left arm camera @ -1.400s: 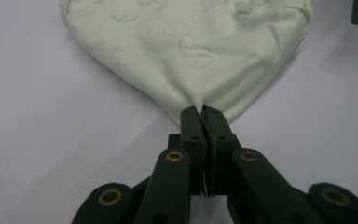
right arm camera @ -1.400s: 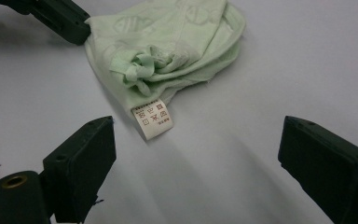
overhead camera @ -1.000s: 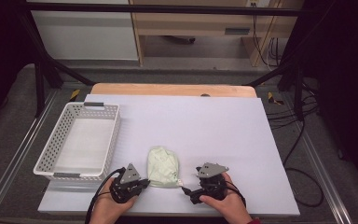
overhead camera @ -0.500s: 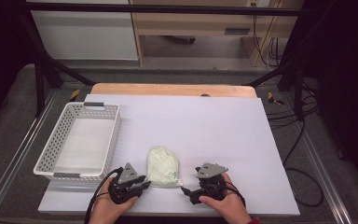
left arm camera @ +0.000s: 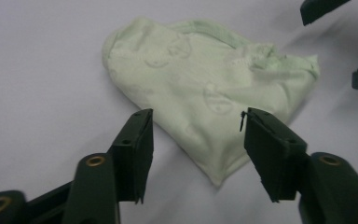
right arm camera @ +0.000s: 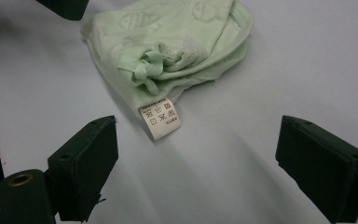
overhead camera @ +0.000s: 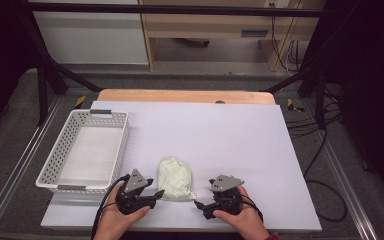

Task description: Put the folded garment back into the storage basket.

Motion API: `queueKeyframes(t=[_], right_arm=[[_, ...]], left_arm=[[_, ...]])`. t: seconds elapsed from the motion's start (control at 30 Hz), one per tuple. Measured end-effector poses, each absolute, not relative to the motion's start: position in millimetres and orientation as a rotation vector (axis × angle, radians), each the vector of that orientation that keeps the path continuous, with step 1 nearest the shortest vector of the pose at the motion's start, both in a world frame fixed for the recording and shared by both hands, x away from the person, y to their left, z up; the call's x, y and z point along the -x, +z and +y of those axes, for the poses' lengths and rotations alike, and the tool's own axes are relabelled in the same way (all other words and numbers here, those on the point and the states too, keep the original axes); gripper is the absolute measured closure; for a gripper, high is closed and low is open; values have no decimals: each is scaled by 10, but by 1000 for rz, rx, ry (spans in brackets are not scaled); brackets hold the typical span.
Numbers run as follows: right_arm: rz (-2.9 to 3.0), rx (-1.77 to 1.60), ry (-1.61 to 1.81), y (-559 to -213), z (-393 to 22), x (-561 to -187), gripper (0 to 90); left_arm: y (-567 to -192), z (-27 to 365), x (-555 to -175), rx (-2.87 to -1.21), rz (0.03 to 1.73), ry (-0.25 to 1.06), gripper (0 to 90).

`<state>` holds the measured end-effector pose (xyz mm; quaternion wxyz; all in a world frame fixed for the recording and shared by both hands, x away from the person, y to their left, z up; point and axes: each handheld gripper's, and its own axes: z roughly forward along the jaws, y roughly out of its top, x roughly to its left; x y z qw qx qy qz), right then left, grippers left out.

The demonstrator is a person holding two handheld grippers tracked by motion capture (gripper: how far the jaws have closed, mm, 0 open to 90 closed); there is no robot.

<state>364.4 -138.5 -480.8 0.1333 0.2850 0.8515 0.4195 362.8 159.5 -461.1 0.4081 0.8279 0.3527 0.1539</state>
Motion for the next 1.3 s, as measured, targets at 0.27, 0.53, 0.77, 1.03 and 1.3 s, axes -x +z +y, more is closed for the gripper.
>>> queueKeyframes(t=[0.27,0.53,0.77,1.03,1.3], right_arm=[[2470,-813,1207,-4812,-1373,-3635,145],[2472,-806,1204,-4808,-1366,-3624,159],[2482,-782,1202,-4815,-1320,-3608,188],[2495,-761,1187,-4827,-1281,-3598,233],[2501,-746,1204,-4819,-1287,-3597,337]], left_arm=[[-4446,1523,-3842,-2062,919,368,252],[-4357,1442,-4141,-2041,965,394,176],[-4331,1389,-4304,-2033,1020,414,217],[-4453,1350,-4426,-2078,1057,427,327],[-4588,1371,-4529,-2104,1102,405,419]])
